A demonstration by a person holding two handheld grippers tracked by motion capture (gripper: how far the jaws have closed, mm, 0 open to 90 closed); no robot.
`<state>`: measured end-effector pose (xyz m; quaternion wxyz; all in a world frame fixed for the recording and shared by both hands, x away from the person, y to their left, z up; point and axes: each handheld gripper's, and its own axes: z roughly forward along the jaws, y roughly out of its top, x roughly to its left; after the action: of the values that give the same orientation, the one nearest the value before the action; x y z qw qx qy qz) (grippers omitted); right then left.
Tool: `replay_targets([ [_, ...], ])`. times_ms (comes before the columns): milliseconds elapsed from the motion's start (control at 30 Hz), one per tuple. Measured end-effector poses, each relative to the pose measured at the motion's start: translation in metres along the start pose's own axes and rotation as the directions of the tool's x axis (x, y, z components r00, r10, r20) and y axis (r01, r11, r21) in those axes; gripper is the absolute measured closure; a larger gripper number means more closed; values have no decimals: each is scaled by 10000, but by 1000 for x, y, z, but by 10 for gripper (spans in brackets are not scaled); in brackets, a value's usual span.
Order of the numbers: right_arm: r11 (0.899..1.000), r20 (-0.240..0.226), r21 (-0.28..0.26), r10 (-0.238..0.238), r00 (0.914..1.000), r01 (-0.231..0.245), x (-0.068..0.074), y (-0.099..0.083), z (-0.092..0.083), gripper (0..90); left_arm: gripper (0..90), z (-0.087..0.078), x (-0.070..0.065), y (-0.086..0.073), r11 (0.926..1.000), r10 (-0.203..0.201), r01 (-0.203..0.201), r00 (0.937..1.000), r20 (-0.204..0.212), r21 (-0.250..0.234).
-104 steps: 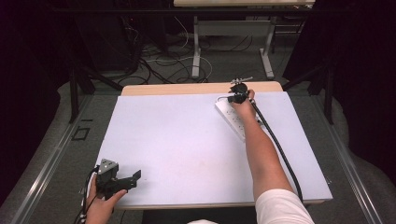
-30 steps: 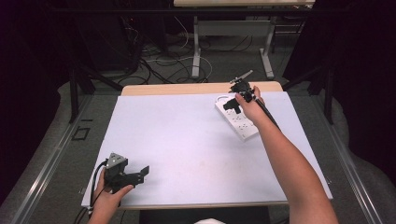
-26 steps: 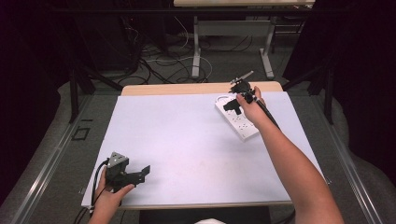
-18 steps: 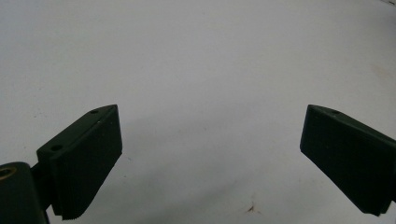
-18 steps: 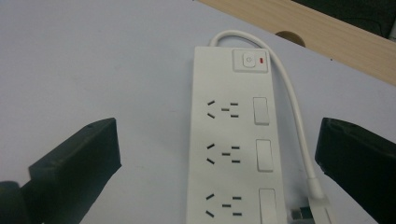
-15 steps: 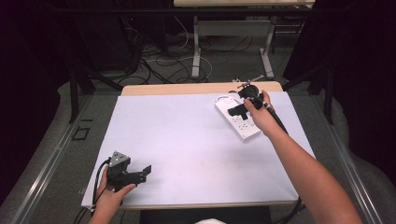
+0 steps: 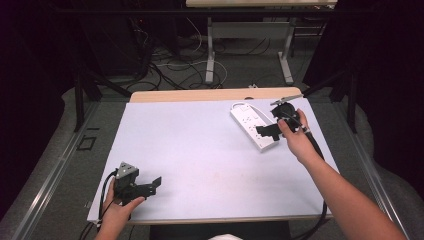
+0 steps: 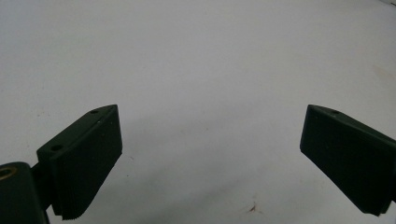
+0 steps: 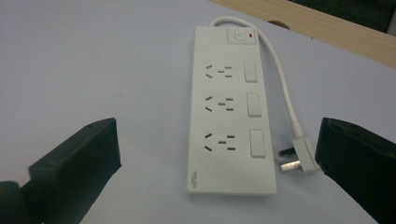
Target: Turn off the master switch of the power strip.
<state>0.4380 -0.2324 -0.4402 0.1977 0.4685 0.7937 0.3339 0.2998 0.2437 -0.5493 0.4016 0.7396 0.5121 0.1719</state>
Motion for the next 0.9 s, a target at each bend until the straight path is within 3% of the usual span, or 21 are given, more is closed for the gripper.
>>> replay_targets([
  [333,9986,-55,-526,107,9999,-110,-2,-36,-23,0,60,0,0,0,10000,14,-14,10000,-78,15],
  [667,9925,-249,-1025,644,9976,-666,-10,-74,-43,0,60,-1,0,-1,10000,14,-14,9999,-119,7],
  [900,9879,-143,-1266,885,9960,-896,-15,-103,-54,0,60,-1,0,-1,10000,12,-13,9999,-145,-18],
])
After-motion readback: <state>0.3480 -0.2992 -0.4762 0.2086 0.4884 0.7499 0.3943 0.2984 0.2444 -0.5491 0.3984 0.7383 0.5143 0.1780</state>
